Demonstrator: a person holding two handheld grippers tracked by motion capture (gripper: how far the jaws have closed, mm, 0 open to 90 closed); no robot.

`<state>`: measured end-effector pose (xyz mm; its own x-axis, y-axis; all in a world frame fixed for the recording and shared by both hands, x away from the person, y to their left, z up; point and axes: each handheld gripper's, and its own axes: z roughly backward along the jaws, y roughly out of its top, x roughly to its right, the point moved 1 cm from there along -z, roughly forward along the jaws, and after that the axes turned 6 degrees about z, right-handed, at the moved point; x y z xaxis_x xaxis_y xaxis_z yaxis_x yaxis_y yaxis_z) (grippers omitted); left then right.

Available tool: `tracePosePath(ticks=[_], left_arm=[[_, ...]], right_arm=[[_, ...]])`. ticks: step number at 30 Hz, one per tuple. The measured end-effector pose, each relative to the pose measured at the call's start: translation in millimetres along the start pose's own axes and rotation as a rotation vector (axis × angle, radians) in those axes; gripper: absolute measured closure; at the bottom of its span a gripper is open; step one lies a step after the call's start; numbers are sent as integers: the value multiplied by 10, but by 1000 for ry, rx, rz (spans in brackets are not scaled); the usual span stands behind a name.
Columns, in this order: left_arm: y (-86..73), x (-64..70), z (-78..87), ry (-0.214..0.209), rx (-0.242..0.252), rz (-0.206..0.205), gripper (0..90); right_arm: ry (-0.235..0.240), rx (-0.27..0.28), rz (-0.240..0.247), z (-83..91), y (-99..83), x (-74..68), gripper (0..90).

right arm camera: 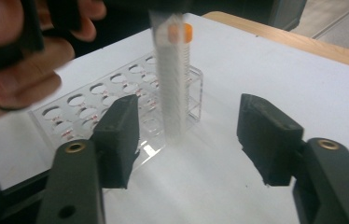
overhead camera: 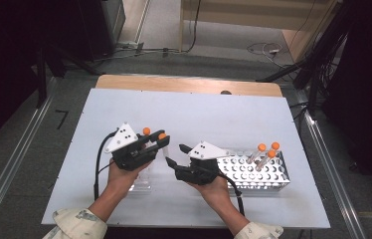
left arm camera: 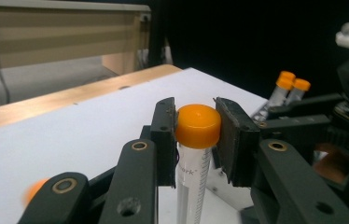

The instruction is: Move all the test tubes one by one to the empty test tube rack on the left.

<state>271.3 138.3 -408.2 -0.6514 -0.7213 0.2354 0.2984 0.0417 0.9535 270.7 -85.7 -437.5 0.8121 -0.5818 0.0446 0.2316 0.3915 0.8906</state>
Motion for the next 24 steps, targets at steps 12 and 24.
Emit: tracePosePath(ticks=[12,24], left_arm=[[73,-253,156,114,33,-1,696],[-56,-331,106,165,23,-8,694]], right_arm=[[-13,-4,-18,13,-16,40,283],[-18,-3,-21,38,-19,48,286]])
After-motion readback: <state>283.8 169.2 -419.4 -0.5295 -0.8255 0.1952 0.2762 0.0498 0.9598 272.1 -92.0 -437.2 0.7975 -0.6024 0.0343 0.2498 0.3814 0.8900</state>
